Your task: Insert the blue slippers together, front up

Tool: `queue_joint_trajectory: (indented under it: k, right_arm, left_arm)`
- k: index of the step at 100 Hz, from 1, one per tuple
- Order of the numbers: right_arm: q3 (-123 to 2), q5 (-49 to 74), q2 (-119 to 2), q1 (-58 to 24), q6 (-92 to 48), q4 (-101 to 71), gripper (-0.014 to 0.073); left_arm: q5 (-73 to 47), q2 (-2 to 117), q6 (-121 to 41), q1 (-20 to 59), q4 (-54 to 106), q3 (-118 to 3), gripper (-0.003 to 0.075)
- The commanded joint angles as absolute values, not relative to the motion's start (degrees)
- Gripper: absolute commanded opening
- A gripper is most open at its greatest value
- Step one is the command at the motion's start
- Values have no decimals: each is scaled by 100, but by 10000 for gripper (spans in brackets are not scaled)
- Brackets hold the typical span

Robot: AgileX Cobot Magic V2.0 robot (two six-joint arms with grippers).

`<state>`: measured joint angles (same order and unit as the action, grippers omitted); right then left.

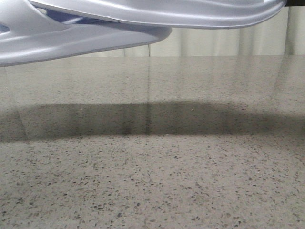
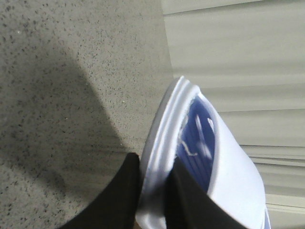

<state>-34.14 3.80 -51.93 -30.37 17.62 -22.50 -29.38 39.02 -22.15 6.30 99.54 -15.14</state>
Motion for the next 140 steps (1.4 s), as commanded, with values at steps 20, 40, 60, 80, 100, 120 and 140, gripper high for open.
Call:
queue_joint_trajectory:
  k: [20,40,60,80,100,120,140]
  right_arm:
    - [-3620,425,-5197,-3088,1677,-1931,-106]
    - [-3620,529,-5197,-2914,1677,-1793,-106]
    - [-3620,563,-5197,-2755,1677,-1710,-106]
    - [-3620,563,-5230,-2701,1677,-1656,-106]
    - [-3620,552,-5240,-2711,1677,-1656,-106]
    - [-3620,426,-5240,-2712,1677,-1687,-106]
    - [-3620,359,-5240,-2752,1677,-1756,-107]
  left_arm:
    - [-3645,3886,-2169,687,10057,-1710,15]
    - [-3499,3886,-2169,687,9865,-1710,15]
    - [-3440,3886,-2169,687,9865,-1710,15]
    - [-3386,3886,-2169,687,9856,-1710,15]
    - [-3376,3886,-2169,687,9856,-1710,15]
    - [-3468,3886,-2169,687,9856,-1710,15]
    - [-3503,3886,-2169,687,9856,-1710,15]
